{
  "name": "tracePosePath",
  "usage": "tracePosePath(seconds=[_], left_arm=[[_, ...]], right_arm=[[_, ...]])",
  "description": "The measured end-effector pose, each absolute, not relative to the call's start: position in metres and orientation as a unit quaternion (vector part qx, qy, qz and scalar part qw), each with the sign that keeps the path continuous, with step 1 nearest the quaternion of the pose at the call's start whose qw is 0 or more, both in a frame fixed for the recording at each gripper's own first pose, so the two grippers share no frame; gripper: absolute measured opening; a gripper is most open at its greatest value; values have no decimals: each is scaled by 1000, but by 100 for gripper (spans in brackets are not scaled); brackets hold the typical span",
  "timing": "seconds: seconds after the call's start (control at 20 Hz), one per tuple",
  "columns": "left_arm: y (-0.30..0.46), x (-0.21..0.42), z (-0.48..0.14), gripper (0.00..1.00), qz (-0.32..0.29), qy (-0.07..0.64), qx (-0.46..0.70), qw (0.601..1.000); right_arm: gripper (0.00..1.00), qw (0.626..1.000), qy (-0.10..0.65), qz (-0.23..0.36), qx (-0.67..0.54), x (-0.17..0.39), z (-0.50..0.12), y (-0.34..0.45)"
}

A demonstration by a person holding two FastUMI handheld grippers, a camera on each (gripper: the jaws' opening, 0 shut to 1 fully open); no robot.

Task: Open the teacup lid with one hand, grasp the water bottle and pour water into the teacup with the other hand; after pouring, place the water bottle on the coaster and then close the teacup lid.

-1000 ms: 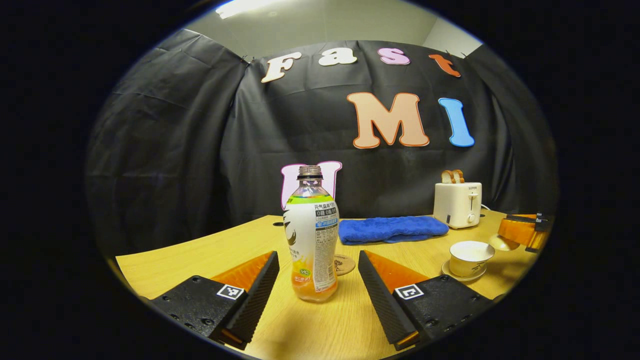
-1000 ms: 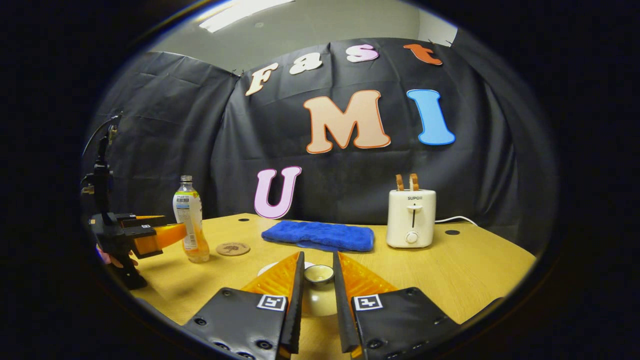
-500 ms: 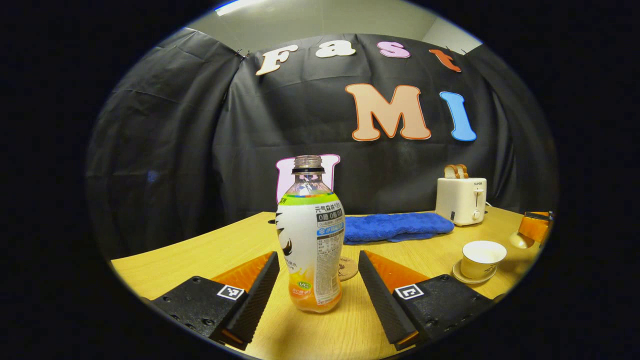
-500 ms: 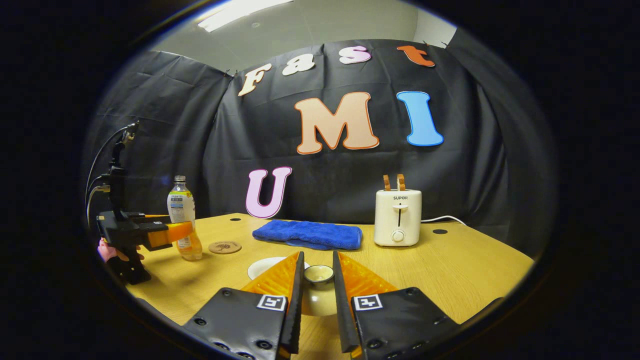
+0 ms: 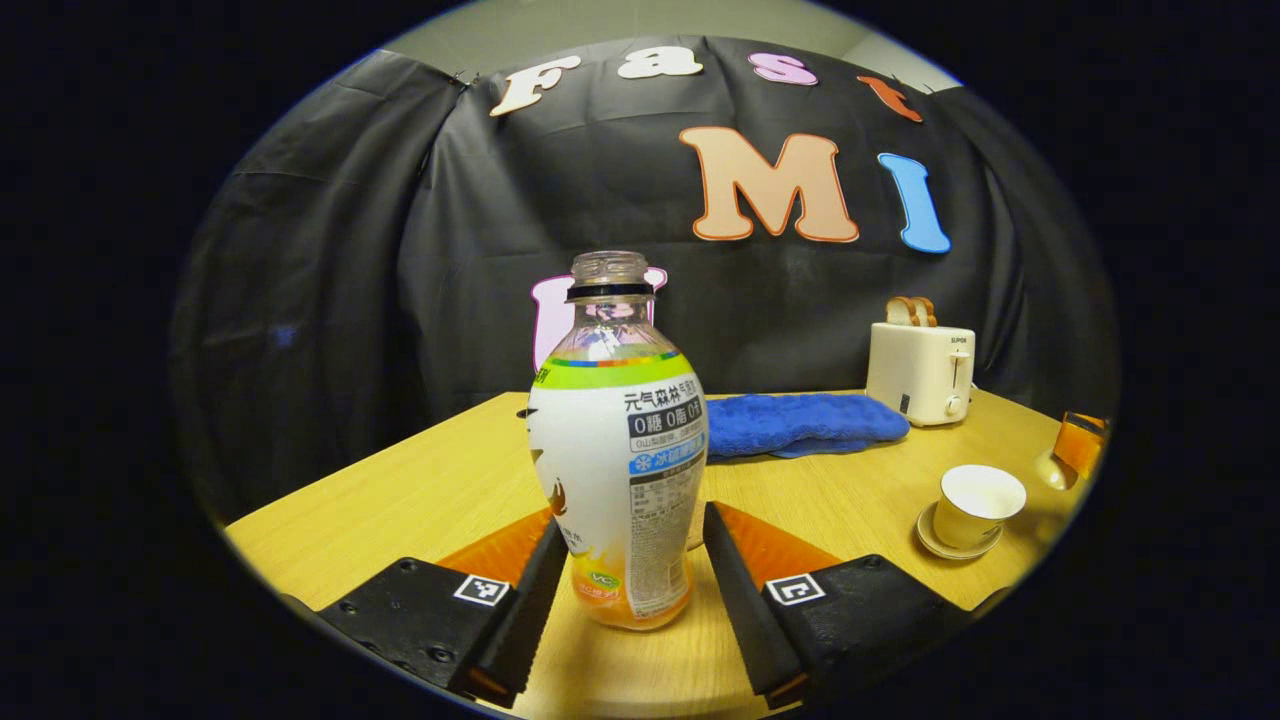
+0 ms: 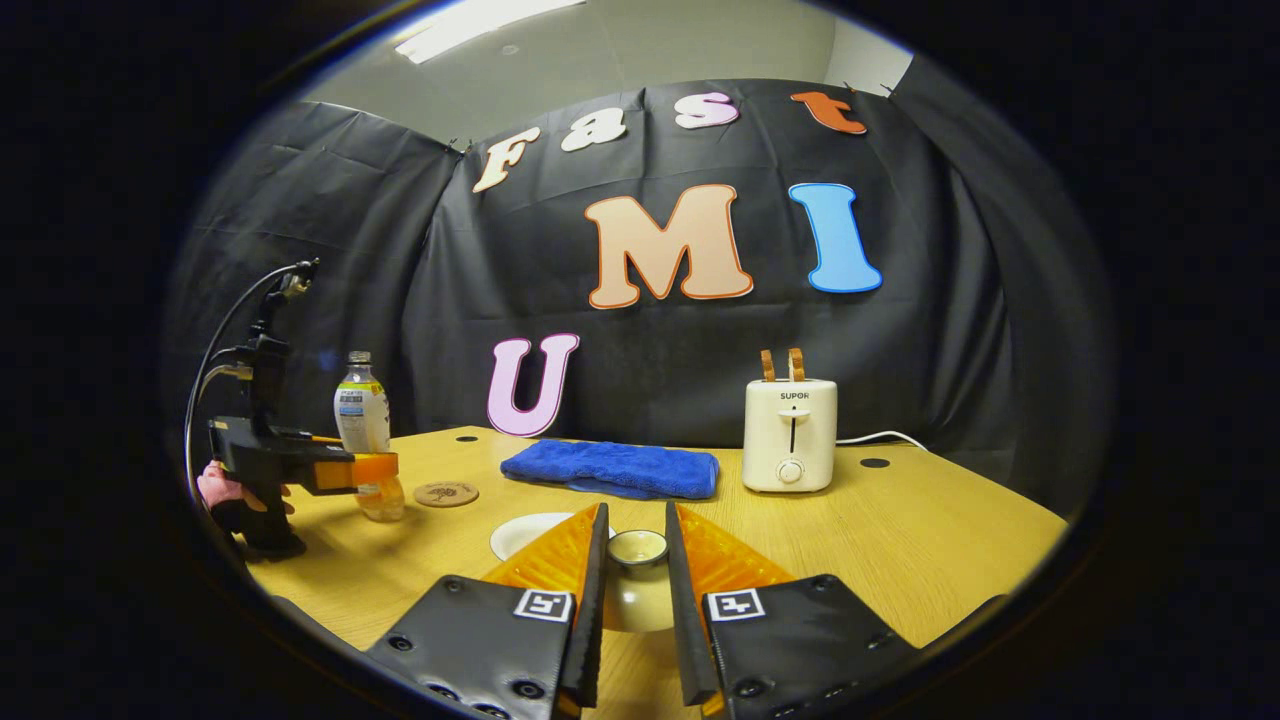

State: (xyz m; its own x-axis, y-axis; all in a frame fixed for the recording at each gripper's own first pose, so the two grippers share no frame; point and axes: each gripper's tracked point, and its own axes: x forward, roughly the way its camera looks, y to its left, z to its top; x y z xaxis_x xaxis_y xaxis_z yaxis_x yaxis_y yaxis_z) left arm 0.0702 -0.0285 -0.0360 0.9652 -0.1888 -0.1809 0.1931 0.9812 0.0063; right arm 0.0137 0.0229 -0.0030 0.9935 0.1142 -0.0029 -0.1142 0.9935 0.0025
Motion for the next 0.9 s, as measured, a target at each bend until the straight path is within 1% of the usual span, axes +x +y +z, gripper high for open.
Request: tracePosePath(seconds=[0.15, 0.2, 0.6, 0.75, 0.8, 0.9], left_arm=[[-26, 72, -39, 73, -98, 101, 16, 990], [-26, 71, -38, 66, -98, 100, 17, 990], [-27, 70, -36, 58, -110, 95, 11, 989], [-26, 75, -36, 55, -98, 86, 14, 991], [-25, 76, -35, 52, -99, 83, 16, 992], [-19, 78, -34, 52, -94, 83, 26, 992]], right_arm=[[35, 998, 1, 57, 1, 14, -3, 23], [35, 998, 2, 57, 1, 14, -3, 23], [35, 998, 2, 57, 1, 14, -3, 23], [35, 998, 2, 57, 1, 13, -3, 23], [35, 998, 2, 57, 1, 13, -3, 23], [35, 998, 2, 57, 1, 14, -3, 23]])
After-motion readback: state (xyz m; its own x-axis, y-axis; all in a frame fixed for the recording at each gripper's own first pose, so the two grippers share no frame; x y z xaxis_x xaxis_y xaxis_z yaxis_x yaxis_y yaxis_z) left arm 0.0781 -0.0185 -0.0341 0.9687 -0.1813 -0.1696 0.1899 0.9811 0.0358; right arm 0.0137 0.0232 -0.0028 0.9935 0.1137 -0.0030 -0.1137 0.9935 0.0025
